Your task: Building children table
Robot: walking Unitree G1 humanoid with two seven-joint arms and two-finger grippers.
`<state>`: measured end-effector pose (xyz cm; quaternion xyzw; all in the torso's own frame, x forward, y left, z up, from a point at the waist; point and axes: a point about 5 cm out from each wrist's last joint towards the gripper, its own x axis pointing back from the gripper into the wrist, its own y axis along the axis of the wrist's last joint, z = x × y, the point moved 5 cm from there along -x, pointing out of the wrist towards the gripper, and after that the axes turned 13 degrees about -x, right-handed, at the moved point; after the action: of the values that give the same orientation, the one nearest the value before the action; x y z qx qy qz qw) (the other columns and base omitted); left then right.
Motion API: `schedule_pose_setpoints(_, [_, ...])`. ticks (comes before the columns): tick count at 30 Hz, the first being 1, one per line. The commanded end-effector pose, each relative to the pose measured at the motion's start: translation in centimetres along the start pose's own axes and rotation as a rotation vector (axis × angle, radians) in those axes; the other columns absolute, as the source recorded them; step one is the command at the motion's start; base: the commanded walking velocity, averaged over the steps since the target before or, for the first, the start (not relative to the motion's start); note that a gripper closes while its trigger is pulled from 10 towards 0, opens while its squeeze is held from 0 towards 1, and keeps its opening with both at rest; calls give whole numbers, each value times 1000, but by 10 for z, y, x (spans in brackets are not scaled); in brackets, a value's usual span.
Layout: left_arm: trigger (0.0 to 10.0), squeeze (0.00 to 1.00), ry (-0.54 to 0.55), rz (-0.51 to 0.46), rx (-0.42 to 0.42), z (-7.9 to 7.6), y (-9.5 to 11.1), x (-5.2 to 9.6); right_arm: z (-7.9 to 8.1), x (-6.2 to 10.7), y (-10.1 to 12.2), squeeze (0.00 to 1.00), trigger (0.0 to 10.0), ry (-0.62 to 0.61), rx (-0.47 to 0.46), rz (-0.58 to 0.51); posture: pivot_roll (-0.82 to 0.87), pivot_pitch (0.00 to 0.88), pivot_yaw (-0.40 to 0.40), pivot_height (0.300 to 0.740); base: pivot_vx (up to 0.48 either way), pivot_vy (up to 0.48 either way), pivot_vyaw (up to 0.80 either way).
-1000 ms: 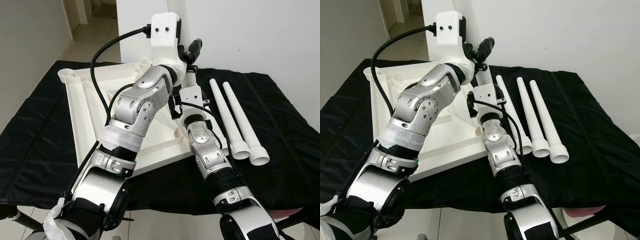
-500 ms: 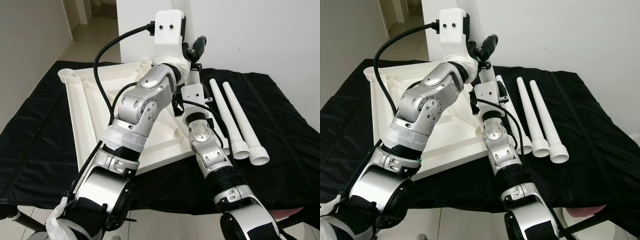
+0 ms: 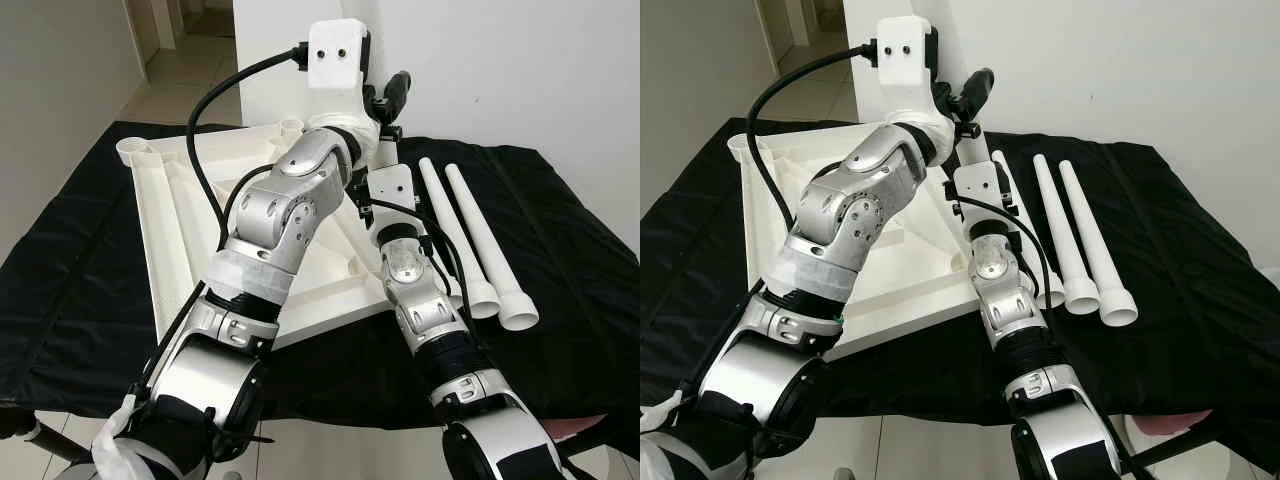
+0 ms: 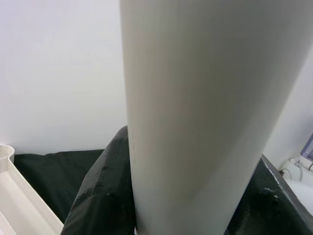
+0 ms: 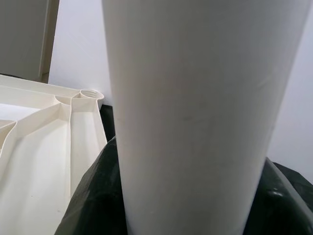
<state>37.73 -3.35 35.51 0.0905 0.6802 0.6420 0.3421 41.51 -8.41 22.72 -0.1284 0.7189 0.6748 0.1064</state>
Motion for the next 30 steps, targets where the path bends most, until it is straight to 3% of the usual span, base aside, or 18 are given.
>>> schedule_pose_setpoints(1, [10000,0,-64,-19,-30,-13,6,-2,1,-3,3,0,4471,-4,-13,-3,42,0,-34,740,0,0,0])
schedule_pose_setpoints(2, [10000,0,-73,-28,-7,-15,7,-2,0,-3,2,0,9765,-6,-27,1,42,0,-34,740,0,0,0])
schedule_pose_setpoints(3, [10000,0,-73,-28,-7,-15,7,-2,0,-3,2,0,9765,-6,-27,1,42,0,-34,740,0,0,0])
schedule_pose_setpoints(4, [10000,1000,-76,-33,1,-16,7,-1,0,-4,2,0,10000,-6,-38,5,41,0,-32,740,0,0,0])
schedule_pose_setpoints(16, [10000,1000,-32,-54,31,-6,12,-1,2,-4,0,0,10000,-4,-102,29,46,6,-35,740,0,0,0])
schedule_pose_setpoints(17, [10000,161,-25,-52,27,-5,12,-1,0,-4,0,0,10000,-13,-122,33,46,6,-35,740,0,0,0])
schedule_pose_setpoints(18, [10000,0,-20,-49,19,-3,11,-1,-3,-4,0,0,10000,-21,-147,33,46,6,-35,740,0,0,0])
schedule_pose_setpoints(22, [10000,0,-2,-42,14,2,8,1,-11,-4,-1,0,10000,-53,-214,45,41,22,-26,740,0,0,0])
schedule_pose_setpoints(25, [10000,0,16,-49,16,8,7,5,-26,-4,-6,0,10000,-107,-266,66,37,32,-20,740,0,0,0])
schedule_pose_setpoints(30, [10000,0,13,-68,15,9,9,8,-35,-3,-9,0,10000,-130,-249,70,34,37,-18,740,0,0,0])
